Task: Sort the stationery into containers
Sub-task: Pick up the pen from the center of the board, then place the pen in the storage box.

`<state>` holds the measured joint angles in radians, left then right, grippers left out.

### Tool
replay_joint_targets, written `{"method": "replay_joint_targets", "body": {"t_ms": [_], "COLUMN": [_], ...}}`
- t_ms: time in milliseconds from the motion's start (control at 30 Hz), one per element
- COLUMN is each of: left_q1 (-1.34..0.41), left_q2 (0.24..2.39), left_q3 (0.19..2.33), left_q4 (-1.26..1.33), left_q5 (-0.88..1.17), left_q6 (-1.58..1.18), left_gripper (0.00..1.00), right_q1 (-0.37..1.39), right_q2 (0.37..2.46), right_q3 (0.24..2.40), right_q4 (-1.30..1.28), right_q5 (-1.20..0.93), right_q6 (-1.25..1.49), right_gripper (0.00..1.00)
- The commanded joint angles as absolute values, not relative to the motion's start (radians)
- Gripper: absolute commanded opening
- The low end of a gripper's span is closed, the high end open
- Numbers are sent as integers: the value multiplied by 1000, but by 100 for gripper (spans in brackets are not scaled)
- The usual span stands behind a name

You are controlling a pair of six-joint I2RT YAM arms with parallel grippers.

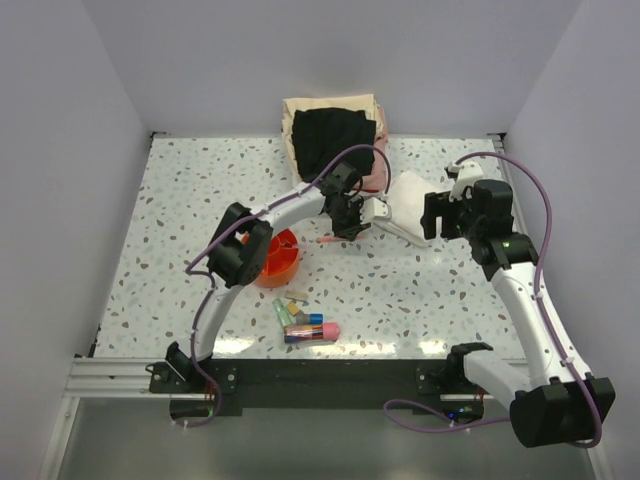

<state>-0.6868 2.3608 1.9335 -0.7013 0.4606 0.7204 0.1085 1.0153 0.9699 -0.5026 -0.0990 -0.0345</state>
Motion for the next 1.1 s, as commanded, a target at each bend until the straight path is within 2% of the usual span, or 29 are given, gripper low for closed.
{"method": "replay_joint_targets", "body": {"t_ms": [0,133,300,433,533,567,667,767,1067], "left_q1": [-681,-681,-655,-594,-516,-499,-436,-391,-275], "left_q2": [2413,2393,2189,1983,1834,1798,1707,1660,1548], "left_q3": [1948,1945,1866,1790,1599,1542,1370,1283,999], "left_q4": [-818,-854,-666,-435,-27,235,610,702,808], "left_q5": [528,587,705,915,1056,1077,1111,1132,1186], "left_q6": [745,749,701,565,282,120,-157,-236,-236], "left_gripper": [17,0,0,0,0,0,0,0,0], "right_q1": [98,92,89,89,89,89,89,84,38], "right_q2": [1026,1035,1061,1091,1101,1101,1100,1101,1167], "right_q3": [977,988,1026,1058,1069,1072,1075,1069,1157], "right_q4": [-505,-520,-548,-557,-571,-575,-601,-611,-661], "right_q5": [-103,-98,-94,-87,-72,-69,-49,-49,-63], "right_q6": [-55,-74,-94,-118,-139,-143,-153,-172,-195], "right_gripper": [79,79,78,77,77,77,76,75,75]}}
